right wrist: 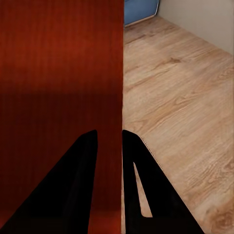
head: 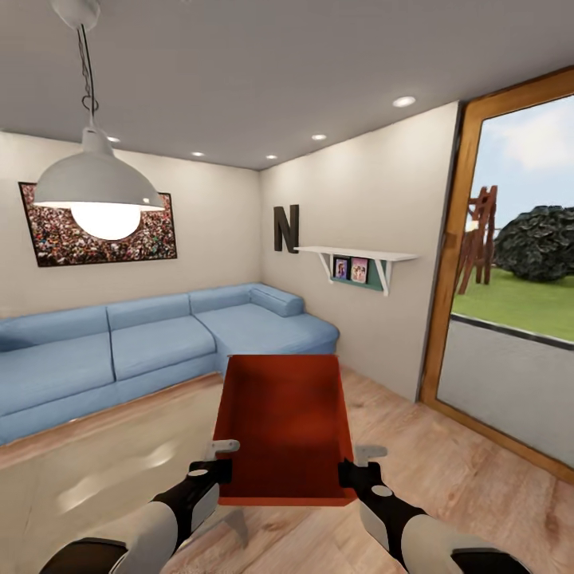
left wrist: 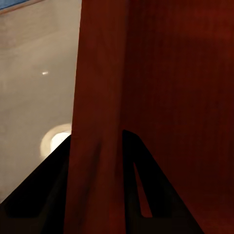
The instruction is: Move the two storage containers from the living room to the garage. In the garage, place one container on the floor and stack the other container on top of it (either order is fine).
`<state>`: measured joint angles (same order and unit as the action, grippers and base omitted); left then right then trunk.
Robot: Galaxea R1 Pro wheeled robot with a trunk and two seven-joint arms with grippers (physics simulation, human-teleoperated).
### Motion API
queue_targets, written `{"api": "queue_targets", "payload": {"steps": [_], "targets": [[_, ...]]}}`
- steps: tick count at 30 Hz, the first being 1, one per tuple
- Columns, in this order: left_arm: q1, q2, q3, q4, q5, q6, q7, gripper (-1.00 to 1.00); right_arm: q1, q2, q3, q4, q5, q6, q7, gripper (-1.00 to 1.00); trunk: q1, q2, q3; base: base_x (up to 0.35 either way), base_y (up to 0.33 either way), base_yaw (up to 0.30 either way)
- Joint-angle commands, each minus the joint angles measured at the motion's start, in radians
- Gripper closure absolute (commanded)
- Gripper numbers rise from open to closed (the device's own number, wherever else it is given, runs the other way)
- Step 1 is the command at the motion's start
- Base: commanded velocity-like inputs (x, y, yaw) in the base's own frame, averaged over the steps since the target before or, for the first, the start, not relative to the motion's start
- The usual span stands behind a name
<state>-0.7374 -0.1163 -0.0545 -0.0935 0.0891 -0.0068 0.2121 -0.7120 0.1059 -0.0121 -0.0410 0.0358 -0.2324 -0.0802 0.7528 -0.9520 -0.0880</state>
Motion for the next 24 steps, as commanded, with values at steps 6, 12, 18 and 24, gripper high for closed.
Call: {"api": "queue_targets", "payload": {"steps": [6, 12, 18, 24], "targets": [[0.000, 0.010, 0.002, 0.003, 0.023, 0.001, 0.006, 1.00, -0.001, -0.002, -0.006, -0.002, 0.016, -0.048, -0.003, 1.00, 0.000, -0.001, -0.002, 0.000, 0.000, 0.300], [0.000, 0.010, 0.002, 0.003, 0.023, 0.001, 0.005, 1.00, -0.001, -0.002, -0.006, -0.002, 0.017, -0.048, -0.003, 1.00, 0.000, -0.001, -0.002, 0.000, 0.000, 0.300], [0.000, 0.010, 0.002, 0.003, 0.023, 0.001, 0.006, 1.00, -0.001, -0.002, -0.006, -0.002, 0.016, -0.048, -0.003, 1.00, 0.000, -0.001, -0.002, 0.000, 0.000, 0.300], [0.000, 0.010, 0.002, 0.003, 0.023, 0.001, 0.006, 1.00, -0.001, -0.002, -0.006, -0.002, 0.017, -0.048, -0.003, 1.00, 0.000, -0.001, -0.002, 0.000, 0.000, 0.300]]}}
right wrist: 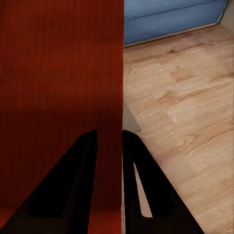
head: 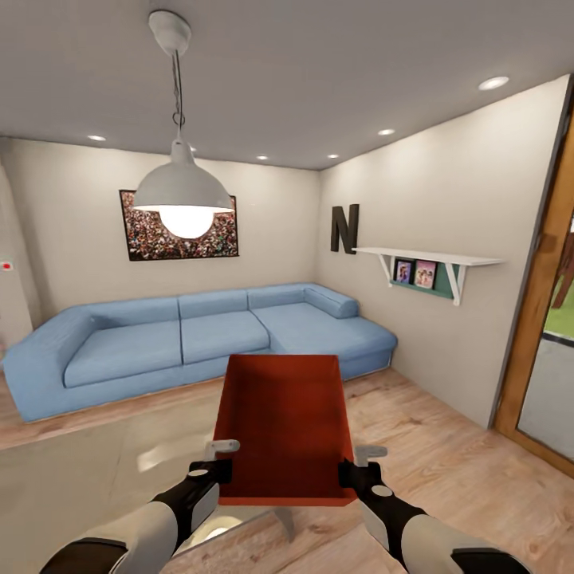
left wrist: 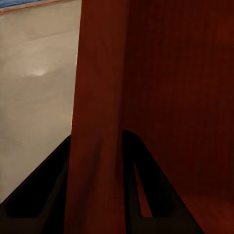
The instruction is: Move the two storage containers from the living room to the garage. In the garage, place one container on the floor and stack the other container on top of it (either order is fine).
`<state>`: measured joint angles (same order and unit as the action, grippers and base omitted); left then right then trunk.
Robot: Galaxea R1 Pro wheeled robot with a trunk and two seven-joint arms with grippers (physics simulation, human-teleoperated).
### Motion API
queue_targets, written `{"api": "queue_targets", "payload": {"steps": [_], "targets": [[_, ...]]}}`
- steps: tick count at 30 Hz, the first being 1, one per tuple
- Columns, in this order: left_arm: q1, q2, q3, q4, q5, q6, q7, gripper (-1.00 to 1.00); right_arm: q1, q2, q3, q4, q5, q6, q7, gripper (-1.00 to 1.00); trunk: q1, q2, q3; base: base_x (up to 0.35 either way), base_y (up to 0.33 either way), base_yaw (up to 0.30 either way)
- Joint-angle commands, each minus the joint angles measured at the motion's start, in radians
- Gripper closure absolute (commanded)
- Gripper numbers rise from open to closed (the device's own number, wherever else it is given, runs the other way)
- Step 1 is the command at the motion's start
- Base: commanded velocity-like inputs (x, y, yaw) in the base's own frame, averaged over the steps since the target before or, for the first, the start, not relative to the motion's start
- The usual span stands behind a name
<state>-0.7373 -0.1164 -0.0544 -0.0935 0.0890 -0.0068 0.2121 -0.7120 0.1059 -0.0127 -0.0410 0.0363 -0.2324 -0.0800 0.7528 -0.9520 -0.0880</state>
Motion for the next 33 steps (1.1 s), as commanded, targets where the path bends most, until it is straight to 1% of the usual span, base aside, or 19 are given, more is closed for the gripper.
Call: {"api": "queue_targets", "payload": {"steps": [1, 33], "targets": [[-0.001, 0.011, 0.002, 0.003, 0.023, 0.001, 0.006, 1.00, -0.001, -0.002, -0.006, -0.002, 0.017, -0.048, -0.003, 1.00, 0.000, -0.001, -0.002, 0.000, 0.000, 0.300], [-0.001, 0.011, 0.002, 0.003, 0.023, 0.001, 0.006, 1.00, -0.001, -0.002, -0.005, -0.002, 0.017, -0.048, -0.003, 1.00, 0.000, -0.001, -0.002, 0.000, 0.000, 0.300]]}}
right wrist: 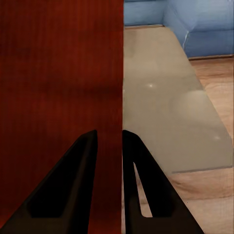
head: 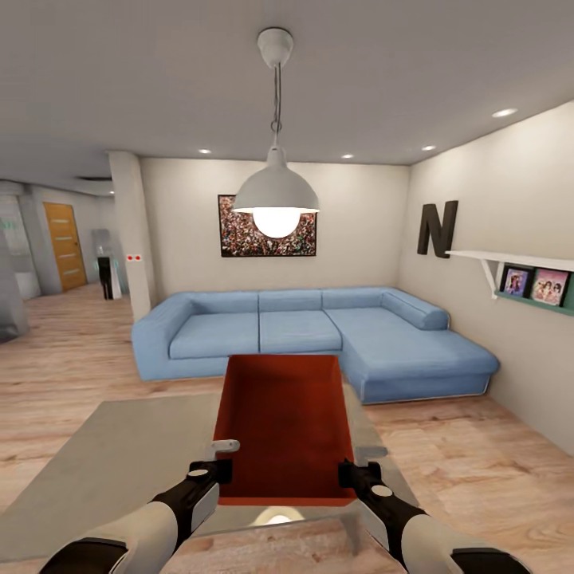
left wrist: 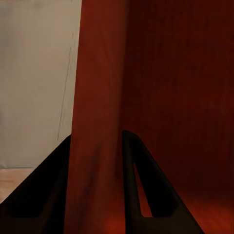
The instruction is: Move the two storage containers from the living room to the garage. In the garage, place one container on the floor and stack the other container on top of it (either order is fine).
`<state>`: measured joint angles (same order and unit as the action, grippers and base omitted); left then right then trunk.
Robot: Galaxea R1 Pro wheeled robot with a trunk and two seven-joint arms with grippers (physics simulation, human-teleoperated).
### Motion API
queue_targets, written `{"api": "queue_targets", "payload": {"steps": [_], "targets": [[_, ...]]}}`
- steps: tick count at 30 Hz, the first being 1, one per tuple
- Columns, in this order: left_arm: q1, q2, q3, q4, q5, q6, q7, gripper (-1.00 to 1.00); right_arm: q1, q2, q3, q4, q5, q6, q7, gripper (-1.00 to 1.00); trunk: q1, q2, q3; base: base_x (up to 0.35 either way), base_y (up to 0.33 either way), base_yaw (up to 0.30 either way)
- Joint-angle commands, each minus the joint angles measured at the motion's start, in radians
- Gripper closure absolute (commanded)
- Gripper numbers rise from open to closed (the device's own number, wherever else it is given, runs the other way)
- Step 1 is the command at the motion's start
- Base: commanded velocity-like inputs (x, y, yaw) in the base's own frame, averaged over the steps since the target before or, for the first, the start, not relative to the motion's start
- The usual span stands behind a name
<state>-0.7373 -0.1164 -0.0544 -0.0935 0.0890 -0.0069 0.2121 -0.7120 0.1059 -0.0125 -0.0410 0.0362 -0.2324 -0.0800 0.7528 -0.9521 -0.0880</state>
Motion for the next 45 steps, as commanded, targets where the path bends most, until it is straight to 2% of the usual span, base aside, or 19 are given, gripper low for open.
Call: {"api": "queue_targets", "payload": {"steps": [1, 45], "targets": [[-0.001, 0.011, 0.002, 0.003, 0.023, 0.001, 0.006, 1.00, -0.001, -0.002, -0.006, -0.002, 0.017, -0.048, -0.003, 1.00, 0.000, -0.001, -0.002, 0.000, 0.000, 0.300], [-0.001, 0.011, 0.002, 0.003, 0.023, 0.001, 0.006, 1.00, -0.001, -0.002, -0.004, -0.002, 0.017, -0.048, -0.003, 1.00, 0.000, -0.001, -0.002, 0.000, 0.000, 0.300]]}}
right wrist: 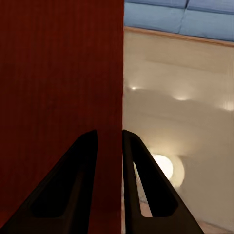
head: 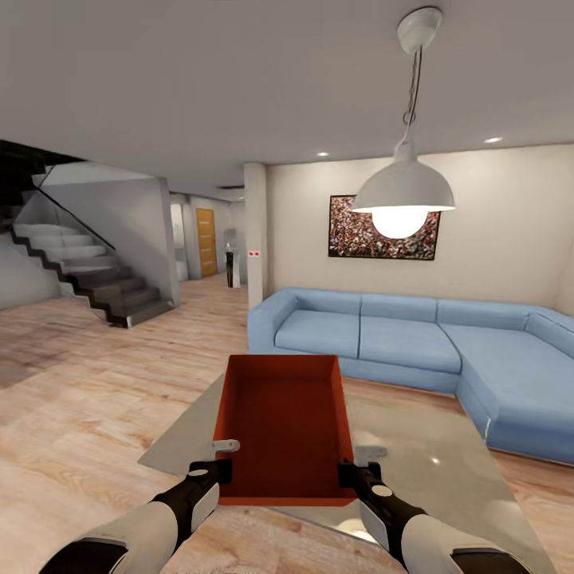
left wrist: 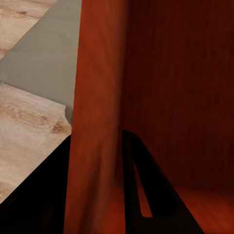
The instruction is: Move the two storage containers from the living room to the garage. In the garage, place one container on the floor and stack the other container on top of it (either order is fine).
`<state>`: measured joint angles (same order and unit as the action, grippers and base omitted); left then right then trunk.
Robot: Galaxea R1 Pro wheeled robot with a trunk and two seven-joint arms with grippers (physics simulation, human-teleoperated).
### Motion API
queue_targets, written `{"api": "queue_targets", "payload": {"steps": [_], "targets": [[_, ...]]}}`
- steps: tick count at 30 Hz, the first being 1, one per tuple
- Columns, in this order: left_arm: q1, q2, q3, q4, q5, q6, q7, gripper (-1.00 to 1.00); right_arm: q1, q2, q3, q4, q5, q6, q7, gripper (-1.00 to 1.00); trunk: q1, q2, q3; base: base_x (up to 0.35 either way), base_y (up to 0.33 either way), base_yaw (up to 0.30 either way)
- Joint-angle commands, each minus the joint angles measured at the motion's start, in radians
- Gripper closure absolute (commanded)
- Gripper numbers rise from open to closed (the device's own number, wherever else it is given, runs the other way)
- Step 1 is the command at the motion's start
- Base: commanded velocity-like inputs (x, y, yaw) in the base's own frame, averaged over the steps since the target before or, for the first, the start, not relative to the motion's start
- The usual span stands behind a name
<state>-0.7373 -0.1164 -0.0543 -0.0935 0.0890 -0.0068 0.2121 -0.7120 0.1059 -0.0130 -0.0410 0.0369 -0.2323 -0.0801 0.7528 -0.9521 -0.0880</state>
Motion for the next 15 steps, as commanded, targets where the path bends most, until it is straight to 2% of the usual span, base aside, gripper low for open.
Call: {"api": "queue_targets", "payload": {"steps": [1, 15], "targets": [[-0.001, 0.011, 0.002, 0.003, 0.023, 0.001, 0.006, 1.00, -0.001, -0.002, -0.004, -0.002, 0.017, -0.048, -0.003, 1.00, 0.000, -0.001, -0.002, 0.000, 0.000, 0.300], [-0.001, 0.011, 0.002, 0.003, 0.023, 0.000, 0.006, 1.00, -0.001, -0.002, -0.004, -0.002, 0.017, -0.048, -0.003, 1.00, 0.000, -0.001, -0.002, 0.000, 0.000, 0.300]]}}
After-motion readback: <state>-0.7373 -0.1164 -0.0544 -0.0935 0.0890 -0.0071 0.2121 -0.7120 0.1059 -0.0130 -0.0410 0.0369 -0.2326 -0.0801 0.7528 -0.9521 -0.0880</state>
